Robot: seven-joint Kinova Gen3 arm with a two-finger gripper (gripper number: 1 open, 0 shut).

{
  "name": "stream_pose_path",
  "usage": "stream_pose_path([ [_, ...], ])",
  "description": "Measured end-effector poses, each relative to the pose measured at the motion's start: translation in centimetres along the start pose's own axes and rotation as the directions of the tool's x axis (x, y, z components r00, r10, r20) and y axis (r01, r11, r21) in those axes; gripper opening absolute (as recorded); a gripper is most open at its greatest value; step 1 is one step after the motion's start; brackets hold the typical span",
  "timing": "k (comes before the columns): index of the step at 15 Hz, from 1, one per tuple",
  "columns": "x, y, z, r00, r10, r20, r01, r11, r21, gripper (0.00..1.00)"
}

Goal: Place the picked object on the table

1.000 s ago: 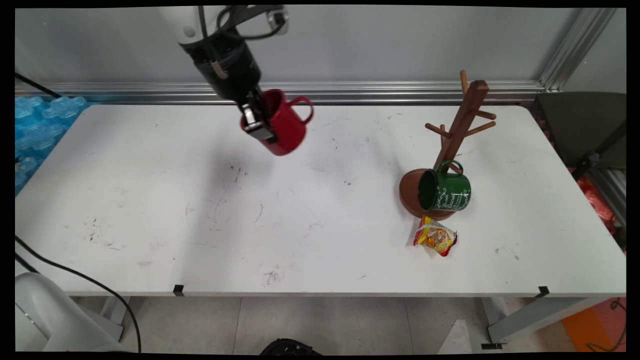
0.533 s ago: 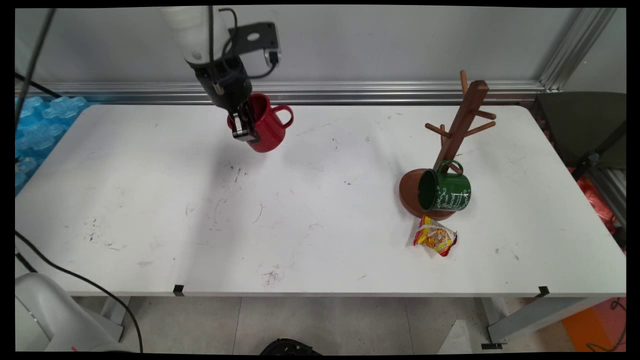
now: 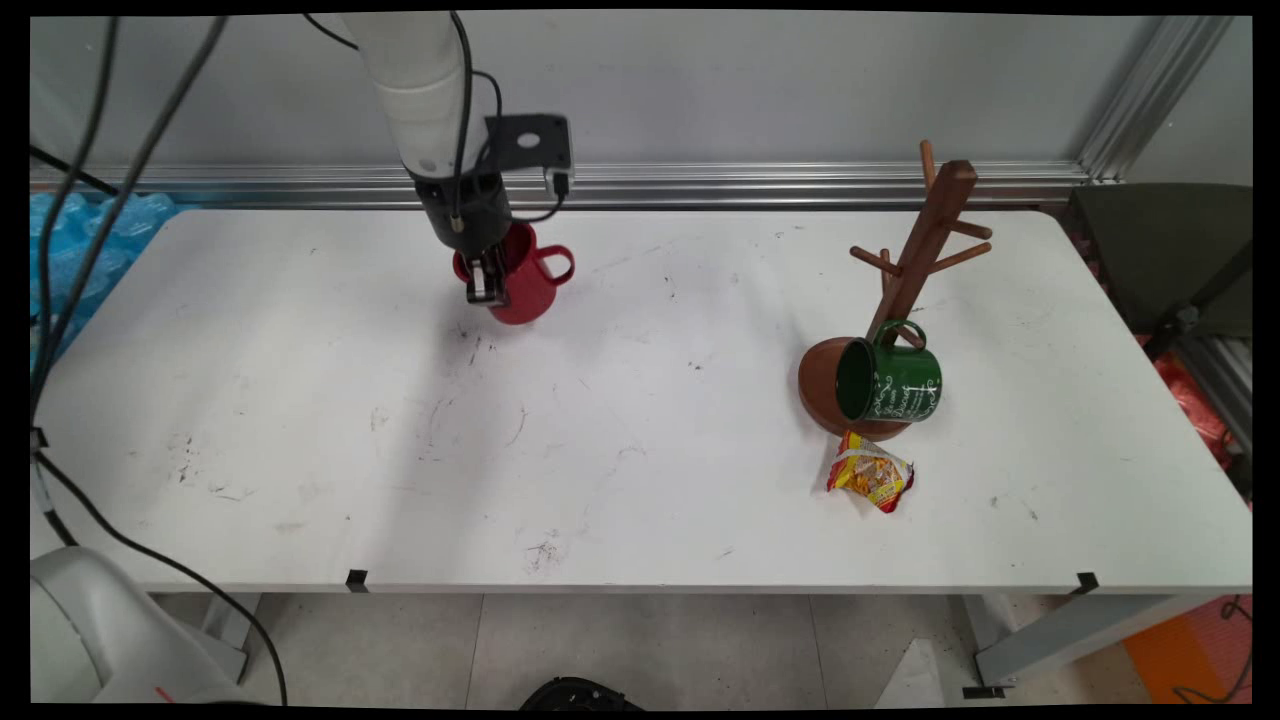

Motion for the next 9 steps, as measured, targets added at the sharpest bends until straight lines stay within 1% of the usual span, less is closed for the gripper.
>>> stream_pose_path([
  [3,0.4,-0.1,1.6,0.999,0.016,0.044,-0.016,1.0,-0.005,0.0],
  [9,1.2,-0.2,3.4,0.994,0.03,0.101,-0.028,0.999,-0.02,0.0],
])
